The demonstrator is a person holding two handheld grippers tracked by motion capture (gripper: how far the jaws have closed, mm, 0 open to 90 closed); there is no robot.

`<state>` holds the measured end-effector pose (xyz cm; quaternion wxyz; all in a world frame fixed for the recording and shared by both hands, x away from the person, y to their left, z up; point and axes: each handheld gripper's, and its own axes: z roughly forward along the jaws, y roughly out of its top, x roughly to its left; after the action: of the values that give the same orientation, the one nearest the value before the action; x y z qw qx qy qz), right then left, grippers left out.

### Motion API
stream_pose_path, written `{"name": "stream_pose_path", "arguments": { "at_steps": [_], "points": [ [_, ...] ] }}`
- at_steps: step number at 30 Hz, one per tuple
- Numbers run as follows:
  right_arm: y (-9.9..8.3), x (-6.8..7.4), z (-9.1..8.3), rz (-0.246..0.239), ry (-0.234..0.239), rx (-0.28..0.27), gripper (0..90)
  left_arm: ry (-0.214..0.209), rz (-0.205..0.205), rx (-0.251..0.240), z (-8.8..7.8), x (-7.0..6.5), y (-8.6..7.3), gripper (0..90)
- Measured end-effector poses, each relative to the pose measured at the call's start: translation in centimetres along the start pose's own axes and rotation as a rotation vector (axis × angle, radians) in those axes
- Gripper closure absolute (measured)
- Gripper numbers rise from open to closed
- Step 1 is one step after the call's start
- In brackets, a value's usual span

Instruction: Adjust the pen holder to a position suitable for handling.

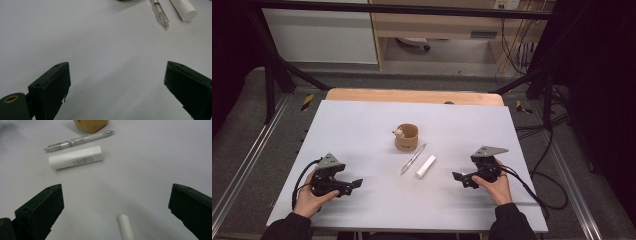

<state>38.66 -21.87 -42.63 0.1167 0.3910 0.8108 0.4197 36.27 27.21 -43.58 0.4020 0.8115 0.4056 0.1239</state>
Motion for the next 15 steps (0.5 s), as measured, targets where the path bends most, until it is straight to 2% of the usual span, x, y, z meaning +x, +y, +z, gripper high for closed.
{"name": "stream_pose_path", "arguments": {
  "at_steps": [9, 15],
  "points": [
    [-2.6, -1.6, -2.1, 0.053, -0.014, -0.003, 0.7, 0.004, 0.023, 0.047, 1.3, -1.0, 1.4, 6.8],
    [-3.1, -1.8, -2.4, 0.057, -0.017, -0.001, 0.7, -0.001, 0.054, 0.067, 2.1, -2.1, 2.7, 6.8]
  ]
}}
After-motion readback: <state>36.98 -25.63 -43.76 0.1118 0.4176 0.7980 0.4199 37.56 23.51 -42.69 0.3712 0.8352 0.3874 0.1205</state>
